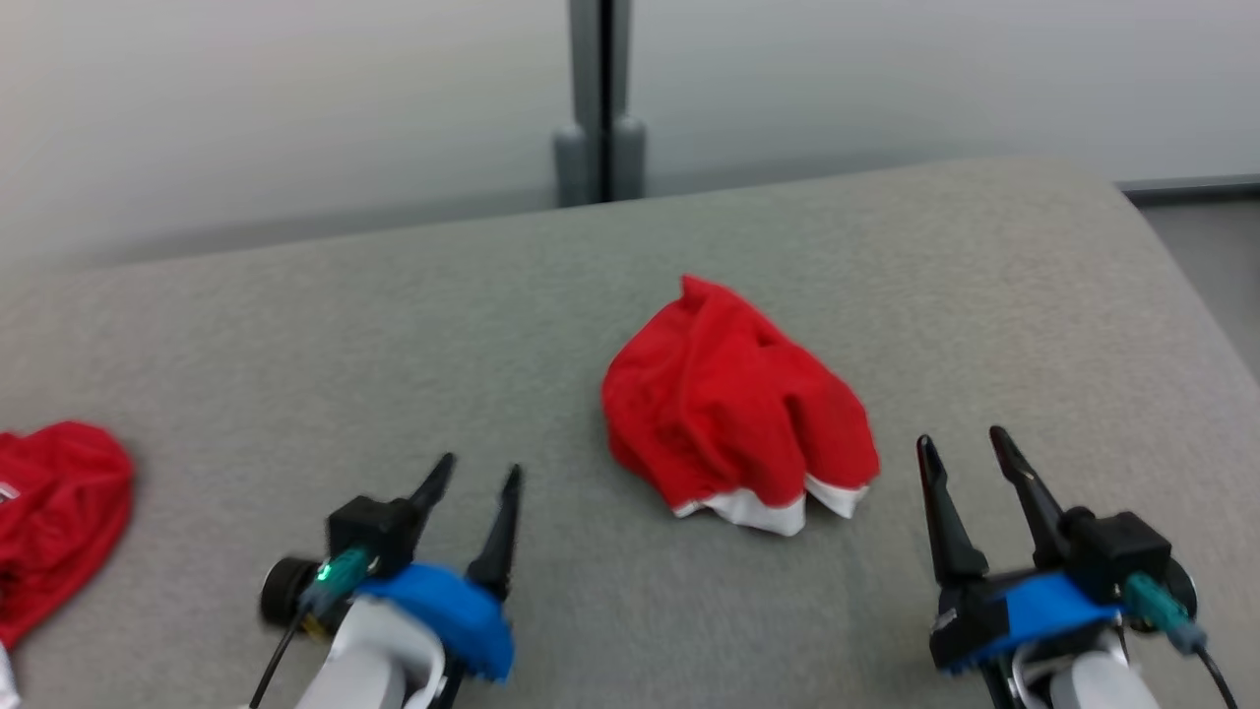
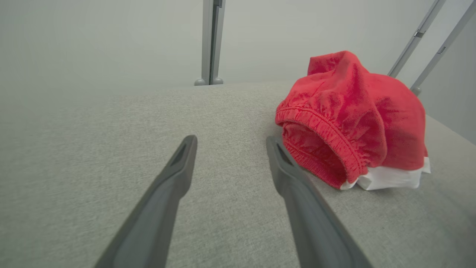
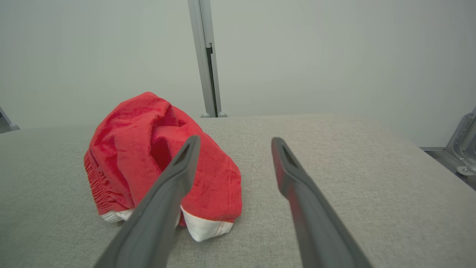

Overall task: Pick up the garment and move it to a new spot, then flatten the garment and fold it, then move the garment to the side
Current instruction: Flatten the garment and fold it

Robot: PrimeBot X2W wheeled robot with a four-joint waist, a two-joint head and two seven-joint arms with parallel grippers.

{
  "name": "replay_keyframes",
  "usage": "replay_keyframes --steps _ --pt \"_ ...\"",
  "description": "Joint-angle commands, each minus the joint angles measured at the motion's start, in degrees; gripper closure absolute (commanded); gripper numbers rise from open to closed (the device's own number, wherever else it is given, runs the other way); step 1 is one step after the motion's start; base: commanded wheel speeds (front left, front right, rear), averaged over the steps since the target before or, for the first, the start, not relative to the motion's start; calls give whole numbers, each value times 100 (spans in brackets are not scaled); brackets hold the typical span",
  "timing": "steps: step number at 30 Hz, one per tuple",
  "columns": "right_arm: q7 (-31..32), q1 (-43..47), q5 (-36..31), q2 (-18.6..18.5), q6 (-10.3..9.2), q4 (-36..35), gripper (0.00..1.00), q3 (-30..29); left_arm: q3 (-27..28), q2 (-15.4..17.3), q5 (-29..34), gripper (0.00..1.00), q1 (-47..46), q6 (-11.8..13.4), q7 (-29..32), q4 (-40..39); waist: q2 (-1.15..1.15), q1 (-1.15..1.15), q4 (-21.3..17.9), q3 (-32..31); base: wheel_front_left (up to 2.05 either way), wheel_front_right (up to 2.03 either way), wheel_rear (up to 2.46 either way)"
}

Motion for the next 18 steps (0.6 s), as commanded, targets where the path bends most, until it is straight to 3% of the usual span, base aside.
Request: replay_keyframes --steps 1,9,18 --pt "-21 -82 66 -27 2 4 0 66 -228 40 -109 0 -217 -31 128 99 -1 0 -123 80 0 0 0" --pt "-50 -395 309 -27 1 111 0 438 -1679 238 -1223 0 -1170 -19 1035 701 -1 0 -932 582 0 0 0" --pt "-55 -422 444 -28 1 10 0 461 -2023 374 -1769 0 -1563 -20 700 1049 -1 0 -1269 699 0 0 0"
